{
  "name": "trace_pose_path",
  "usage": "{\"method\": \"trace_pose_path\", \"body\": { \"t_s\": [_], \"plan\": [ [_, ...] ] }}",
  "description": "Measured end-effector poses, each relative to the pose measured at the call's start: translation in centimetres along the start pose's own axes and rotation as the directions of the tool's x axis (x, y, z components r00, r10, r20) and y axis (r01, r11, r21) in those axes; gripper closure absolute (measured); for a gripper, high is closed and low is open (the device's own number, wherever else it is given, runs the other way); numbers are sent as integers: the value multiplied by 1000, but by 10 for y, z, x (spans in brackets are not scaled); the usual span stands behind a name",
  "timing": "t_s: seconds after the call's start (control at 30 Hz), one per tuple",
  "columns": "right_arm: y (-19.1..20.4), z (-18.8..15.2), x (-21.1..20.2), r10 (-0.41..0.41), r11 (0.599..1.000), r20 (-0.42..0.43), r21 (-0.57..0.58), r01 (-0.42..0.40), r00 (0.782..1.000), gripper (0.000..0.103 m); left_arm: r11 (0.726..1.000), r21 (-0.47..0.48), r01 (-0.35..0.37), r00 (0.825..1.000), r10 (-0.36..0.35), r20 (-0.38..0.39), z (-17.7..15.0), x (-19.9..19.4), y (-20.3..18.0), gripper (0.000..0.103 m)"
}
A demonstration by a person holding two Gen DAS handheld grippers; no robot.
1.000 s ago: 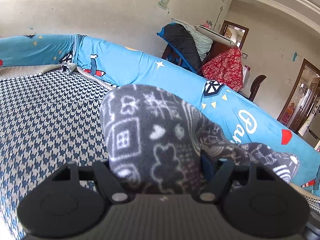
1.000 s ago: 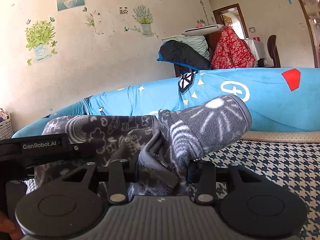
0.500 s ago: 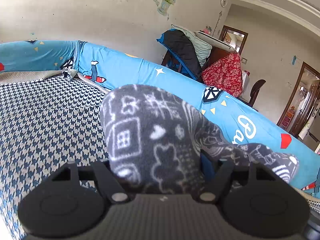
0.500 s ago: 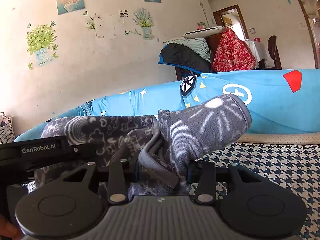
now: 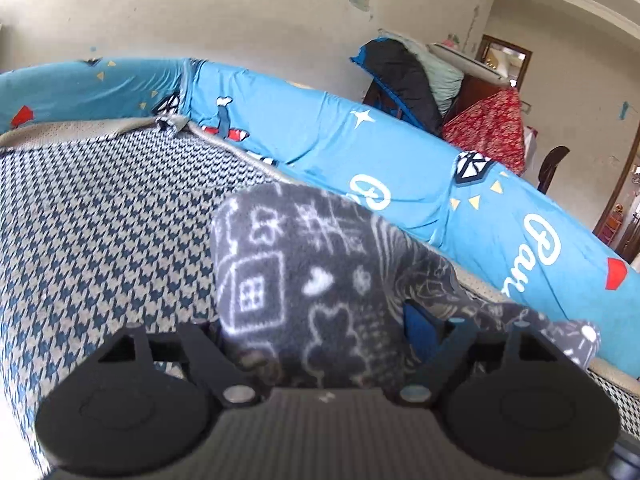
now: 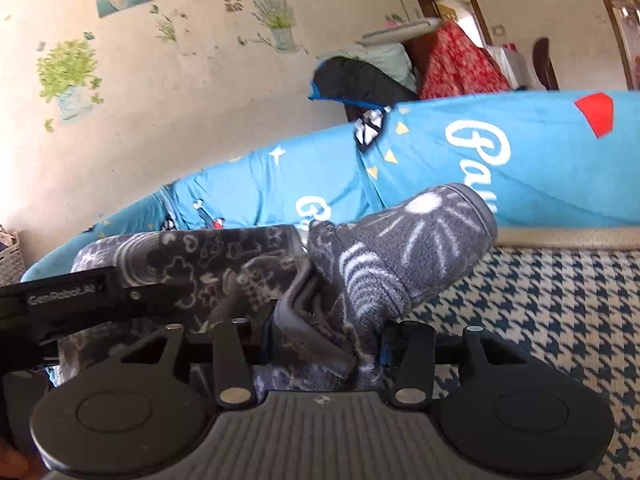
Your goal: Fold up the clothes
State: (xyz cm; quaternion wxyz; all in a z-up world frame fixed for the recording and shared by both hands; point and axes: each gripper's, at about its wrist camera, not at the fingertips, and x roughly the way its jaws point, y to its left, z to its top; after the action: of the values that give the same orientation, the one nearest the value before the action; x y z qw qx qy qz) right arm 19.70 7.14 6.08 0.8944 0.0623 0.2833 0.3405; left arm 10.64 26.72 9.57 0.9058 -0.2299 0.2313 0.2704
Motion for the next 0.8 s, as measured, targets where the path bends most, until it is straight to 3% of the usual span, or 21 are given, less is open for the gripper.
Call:
{"method": "trace_pose_path", "body": {
  "t_s": [0.07,0.17,0.23,0.3,0.43,0.57,0.67,0.73,0.8],
  "plan": [
    [-10,-5,11,-50,998,-88,33,53,995,53,999,-10,-33,999,33,9,0,0,5,19],
    [-25,-7,9,-40,994,-87,98,49,995,43,997,7,-74,993,73,93,4,-11,9,6],
    [-27,-5,5,-30,995,-82,92,38,996,35,997,14,-76,990,73,122,7,-16,10,5],
    [-27,-4,2,-54,996,-75,68,59,996,29,998,12,-69,992,67,110,6,-16,11,5],
    [-36,0,-8,-128,989,-25,69,129,992,28,999,20,-48,996,46,80,3,-14,10,5],
    [-50,6,-12,-90,986,-23,140,93,996,28,999,45,-13,999,11,39,-6,-11,0,5],
    [-49,6,-13,-121,984,21,138,117,992,28,998,65,23,1000,-23,-1,-13,-7,-9,5],
    [-44,6,-14,-132,987,46,102,127,990,34,995,91,50,999,-48,-23,-18,-5,-16,5],
    [-39,6,-14,-103,992,54,84,99,993,56,990,120,72,997,-68,-44,-24,-4,-24,5]
  ]
}}
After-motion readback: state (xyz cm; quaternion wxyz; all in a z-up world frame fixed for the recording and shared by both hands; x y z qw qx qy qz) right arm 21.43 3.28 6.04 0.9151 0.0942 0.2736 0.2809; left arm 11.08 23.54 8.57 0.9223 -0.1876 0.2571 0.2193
